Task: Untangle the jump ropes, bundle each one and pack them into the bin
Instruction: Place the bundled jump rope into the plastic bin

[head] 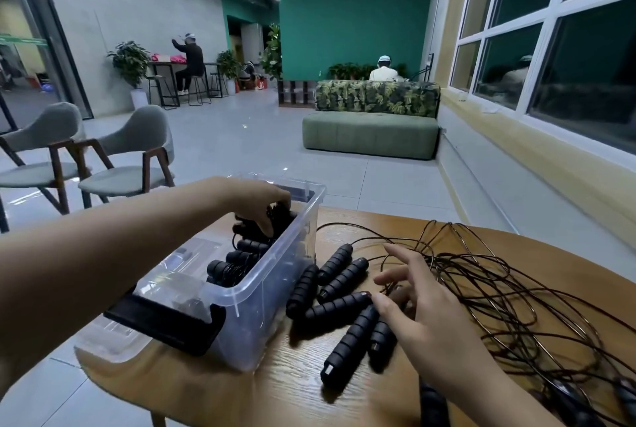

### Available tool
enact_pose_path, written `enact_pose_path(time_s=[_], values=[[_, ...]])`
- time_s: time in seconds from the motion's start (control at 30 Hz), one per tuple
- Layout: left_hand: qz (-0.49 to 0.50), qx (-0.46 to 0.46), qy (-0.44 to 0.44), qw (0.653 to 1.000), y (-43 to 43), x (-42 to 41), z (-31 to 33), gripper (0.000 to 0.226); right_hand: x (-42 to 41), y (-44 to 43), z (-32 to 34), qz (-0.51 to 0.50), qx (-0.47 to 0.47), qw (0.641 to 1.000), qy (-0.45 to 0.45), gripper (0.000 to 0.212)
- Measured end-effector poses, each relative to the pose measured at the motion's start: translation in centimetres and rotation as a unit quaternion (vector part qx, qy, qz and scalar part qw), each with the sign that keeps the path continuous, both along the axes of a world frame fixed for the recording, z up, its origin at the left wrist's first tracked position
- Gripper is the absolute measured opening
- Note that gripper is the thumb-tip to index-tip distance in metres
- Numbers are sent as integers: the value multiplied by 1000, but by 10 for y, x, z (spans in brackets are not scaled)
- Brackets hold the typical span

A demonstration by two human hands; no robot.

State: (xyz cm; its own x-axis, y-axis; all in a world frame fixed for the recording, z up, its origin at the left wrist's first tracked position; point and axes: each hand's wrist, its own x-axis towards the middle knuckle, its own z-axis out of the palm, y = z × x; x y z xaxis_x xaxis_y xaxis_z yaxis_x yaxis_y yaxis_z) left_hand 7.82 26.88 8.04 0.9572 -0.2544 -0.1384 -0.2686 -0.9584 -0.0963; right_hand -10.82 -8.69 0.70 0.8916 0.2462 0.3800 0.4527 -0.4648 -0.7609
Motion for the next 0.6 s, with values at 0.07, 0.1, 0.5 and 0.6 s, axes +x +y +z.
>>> enact_pose_path(time_s=[0.07,0.1,0.5,0.6], values=[[-17,-13,17,1000,-2,4,-4,63,0,-1,0,0,1,1000,3,58],[-27,-16,11,999,-1,5,-7,62,1,-2,-1,2,1,1000,3,58],[-48,-2,-56,997,8,-13,-26,55,-1,-5,-1,9,-20,1000,-20,55],[-62,14,-50,997,2,-14,-26,55,-2,-5,-2,8,-38,999,-33,47]])
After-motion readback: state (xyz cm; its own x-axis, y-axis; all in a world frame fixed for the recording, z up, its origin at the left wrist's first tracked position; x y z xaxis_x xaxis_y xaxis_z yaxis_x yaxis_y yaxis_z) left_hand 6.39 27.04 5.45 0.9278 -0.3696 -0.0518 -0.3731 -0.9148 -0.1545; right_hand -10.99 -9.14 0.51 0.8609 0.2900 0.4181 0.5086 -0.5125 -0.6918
